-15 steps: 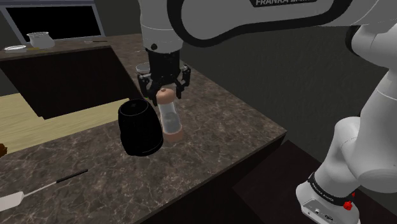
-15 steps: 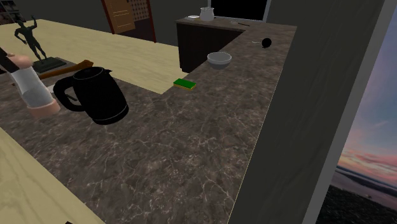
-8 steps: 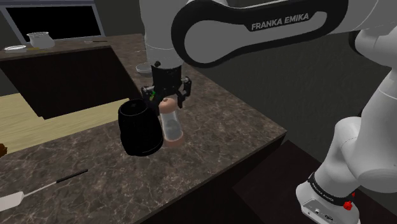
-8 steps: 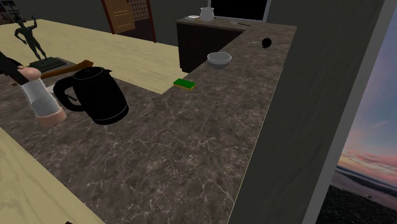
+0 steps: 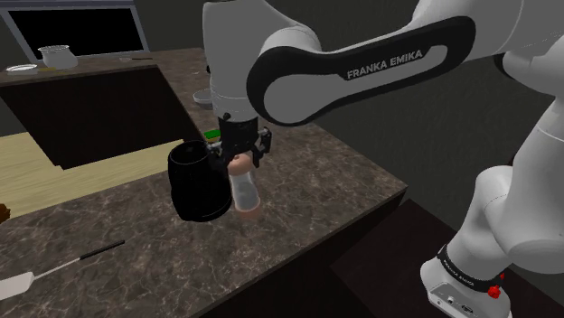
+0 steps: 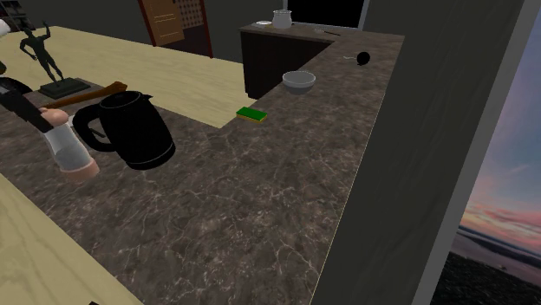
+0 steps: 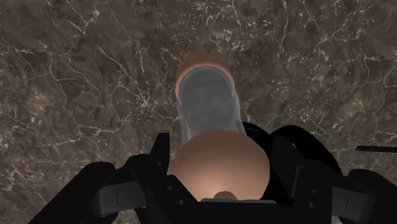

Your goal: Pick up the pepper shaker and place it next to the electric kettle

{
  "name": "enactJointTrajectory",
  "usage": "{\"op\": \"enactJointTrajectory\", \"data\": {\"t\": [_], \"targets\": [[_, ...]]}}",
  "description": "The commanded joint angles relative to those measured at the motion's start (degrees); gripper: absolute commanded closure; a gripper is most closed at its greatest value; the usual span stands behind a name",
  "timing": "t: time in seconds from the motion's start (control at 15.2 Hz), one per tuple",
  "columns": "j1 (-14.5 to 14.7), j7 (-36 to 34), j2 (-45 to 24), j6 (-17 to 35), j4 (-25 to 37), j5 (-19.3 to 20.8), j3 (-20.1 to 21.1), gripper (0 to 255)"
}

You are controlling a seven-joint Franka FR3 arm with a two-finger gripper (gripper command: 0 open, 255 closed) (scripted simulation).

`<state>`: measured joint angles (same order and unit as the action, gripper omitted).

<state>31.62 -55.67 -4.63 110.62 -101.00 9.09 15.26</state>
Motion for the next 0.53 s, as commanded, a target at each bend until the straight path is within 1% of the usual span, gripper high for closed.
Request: {"op": "enactJointTrajectory", "data": {"t": [0.0,0.46], "targets": [[-0.04,-0.17,-0.01,1.50,-1.46,0.09,-0.04,255],[-0.07,-1.05,-0.90,6.61,-5.76,0.71,-0.13,255]]}}
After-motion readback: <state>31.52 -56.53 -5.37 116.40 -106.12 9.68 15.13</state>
